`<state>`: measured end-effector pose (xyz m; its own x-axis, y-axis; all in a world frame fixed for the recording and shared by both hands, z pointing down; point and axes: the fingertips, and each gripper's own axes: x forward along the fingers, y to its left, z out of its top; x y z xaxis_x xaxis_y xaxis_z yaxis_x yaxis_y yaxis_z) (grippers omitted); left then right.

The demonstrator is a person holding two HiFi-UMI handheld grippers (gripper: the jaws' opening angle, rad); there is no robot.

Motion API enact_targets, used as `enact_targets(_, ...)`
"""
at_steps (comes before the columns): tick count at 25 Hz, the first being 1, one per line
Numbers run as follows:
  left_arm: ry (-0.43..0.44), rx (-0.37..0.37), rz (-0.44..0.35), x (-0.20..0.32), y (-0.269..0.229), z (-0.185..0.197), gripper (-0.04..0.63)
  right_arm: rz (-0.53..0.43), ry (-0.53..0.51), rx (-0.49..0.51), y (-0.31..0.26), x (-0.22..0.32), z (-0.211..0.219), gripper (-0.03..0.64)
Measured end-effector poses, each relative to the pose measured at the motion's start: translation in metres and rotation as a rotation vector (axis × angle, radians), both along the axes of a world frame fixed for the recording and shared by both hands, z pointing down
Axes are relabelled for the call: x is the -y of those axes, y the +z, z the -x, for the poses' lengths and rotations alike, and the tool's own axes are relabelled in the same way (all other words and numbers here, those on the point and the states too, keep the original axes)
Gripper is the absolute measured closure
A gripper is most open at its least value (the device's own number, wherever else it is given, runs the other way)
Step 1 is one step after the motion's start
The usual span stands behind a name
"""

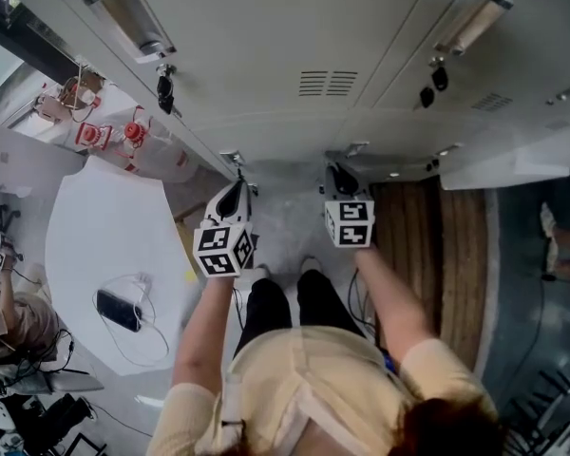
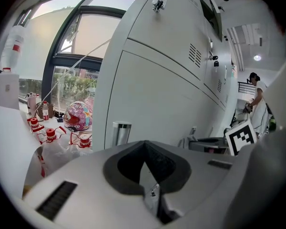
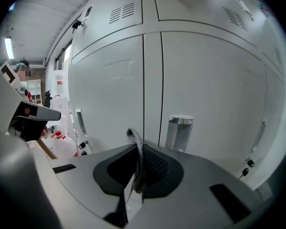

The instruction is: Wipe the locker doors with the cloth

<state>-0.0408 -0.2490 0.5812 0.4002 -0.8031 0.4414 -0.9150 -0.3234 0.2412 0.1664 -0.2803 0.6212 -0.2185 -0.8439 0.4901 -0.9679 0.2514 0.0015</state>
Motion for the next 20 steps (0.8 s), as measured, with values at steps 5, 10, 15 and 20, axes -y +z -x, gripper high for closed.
enact_targets(5, -0.006, 0.005, 0.001, -0.003, -0.004, 0.013, 0.594, -0.011, 0.012, -0.015, -0.017, -0.013, -0.002, 0.597)
enact_targets(10, -0.022, 0.0, -0.005, -0.01, -0.012, 0.027, 0.594, -0.019, 0.03, -0.015, -0.037, -0.023, -0.002, 0.597)
enact_targets(15, -0.022, 0.012, -0.019, -0.015, -0.024, 0.035, 0.594, -0.039, 0.035, -0.004, -0.057, -0.033, 0.001, 0.597)
enact_targets(20, -0.033, -0.003, -0.042, -0.021, -0.046, 0.044, 0.594, -0.038, 0.03, 0.025, -0.08, -0.046, 0.008, 0.597)
